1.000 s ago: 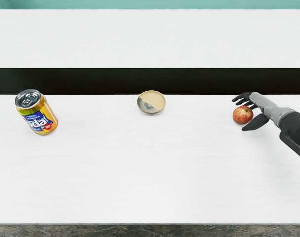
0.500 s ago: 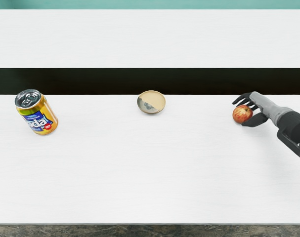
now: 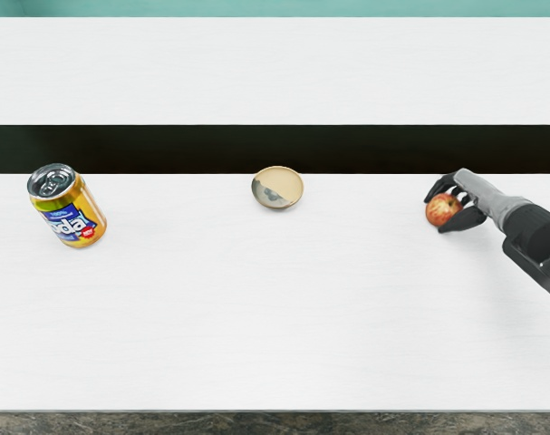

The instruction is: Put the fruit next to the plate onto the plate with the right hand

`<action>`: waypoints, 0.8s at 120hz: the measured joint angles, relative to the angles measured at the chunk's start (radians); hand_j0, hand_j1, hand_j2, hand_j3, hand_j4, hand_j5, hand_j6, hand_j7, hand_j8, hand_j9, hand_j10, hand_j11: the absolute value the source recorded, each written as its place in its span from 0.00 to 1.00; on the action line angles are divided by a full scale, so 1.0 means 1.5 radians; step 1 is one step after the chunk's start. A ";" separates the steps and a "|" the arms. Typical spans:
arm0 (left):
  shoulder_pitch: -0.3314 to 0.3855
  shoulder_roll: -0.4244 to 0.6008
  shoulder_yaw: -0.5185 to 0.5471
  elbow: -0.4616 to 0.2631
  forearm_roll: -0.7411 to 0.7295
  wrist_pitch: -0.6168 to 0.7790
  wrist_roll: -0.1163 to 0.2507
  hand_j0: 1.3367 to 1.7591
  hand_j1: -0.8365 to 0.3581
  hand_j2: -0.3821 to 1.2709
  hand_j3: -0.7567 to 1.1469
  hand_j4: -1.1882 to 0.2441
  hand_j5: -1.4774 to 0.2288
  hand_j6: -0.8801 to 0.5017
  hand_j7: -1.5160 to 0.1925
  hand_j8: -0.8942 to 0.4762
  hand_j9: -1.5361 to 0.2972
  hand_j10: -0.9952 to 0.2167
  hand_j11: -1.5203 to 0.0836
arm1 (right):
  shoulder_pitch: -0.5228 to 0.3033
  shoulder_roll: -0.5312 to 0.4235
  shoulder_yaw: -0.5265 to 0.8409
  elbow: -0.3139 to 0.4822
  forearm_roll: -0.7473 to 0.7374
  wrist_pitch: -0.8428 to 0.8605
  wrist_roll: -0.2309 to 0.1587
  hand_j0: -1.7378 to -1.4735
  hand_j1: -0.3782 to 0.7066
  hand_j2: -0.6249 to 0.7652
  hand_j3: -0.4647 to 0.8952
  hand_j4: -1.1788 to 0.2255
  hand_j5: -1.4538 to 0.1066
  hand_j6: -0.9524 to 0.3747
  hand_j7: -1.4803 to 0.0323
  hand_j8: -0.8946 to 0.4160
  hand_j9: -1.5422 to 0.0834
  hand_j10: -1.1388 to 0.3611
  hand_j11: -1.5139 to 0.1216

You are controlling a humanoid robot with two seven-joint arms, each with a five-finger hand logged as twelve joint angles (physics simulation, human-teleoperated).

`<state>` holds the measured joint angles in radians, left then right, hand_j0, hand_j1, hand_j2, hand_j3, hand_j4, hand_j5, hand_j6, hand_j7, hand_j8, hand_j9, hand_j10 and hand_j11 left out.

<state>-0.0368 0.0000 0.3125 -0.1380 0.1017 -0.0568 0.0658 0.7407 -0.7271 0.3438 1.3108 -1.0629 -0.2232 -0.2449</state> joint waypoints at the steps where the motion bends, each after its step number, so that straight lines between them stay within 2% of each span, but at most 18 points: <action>1: 0.000 0.000 0.000 0.000 0.000 0.000 0.000 0.76 0.75 0.26 0.40 0.66 0.68 0.46 0.70 0.47 0.66 0.62 0.75 | 0.000 0.000 0.000 0.000 0.000 0.000 0.000 0.34 0.60 0.58 0.34 0.33 0.37 0.41 0.38 0.37 0.40 0.34 0.38; 12: 0.000 0.000 0.000 0.000 0.000 0.000 0.000 0.76 0.75 0.26 0.40 0.66 0.68 0.46 0.70 0.47 0.66 0.62 0.75 | 0.001 0.000 0.002 0.001 0.006 0.004 0.000 0.33 0.63 0.60 0.34 0.35 0.31 0.46 0.34 0.44 0.34 0.38 0.32; 29: 0.000 0.000 0.000 0.000 0.000 0.000 0.000 0.76 0.75 0.26 0.40 0.66 0.68 0.46 0.70 0.47 0.66 0.62 0.75 | 0.014 -0.003 0.008 0.004 0.022 0.018 -0.001 0.33 0.65 0.62 0.34 0.38 0.24 0.49 0.30 0.48 0.29 0.42 0.28; 64: 0.000 0.000 0.000 0.000 0.000 0.000 0.000 0.76 0.75 0.26 0.40 0.66 0.68 0.46 0.70 0.47 0.66 0.62 0.75 | 0.103 0.015 0.010 0.019 0.094 0.101 -0.009 0.33 0.63 0.59 0.34 0.38 0.19 0.50 0.27 0.50 0.25 0.43 0.25; 96: 0.000 0.000 0.000 0.000 0.000 0.000 0.000 0.76 0.75 0.26 0.40 0.66 0.68 0.46 0.70 0.47 0.66 0.62 0.75 | 0.169 0.099 0.004 0.013 0.125 0.120 -0.059 0.33 0.64 0.61 0.34 0.40 0.18 0.51 0.27 0.52 0.25 0.43 0.24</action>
<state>-0.0368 0.0000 0.3127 -0.1380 0.1014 -0.0568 0.0659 0.9940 -0.5788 0.3499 1.3308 -0.8757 -0.0428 -0.3337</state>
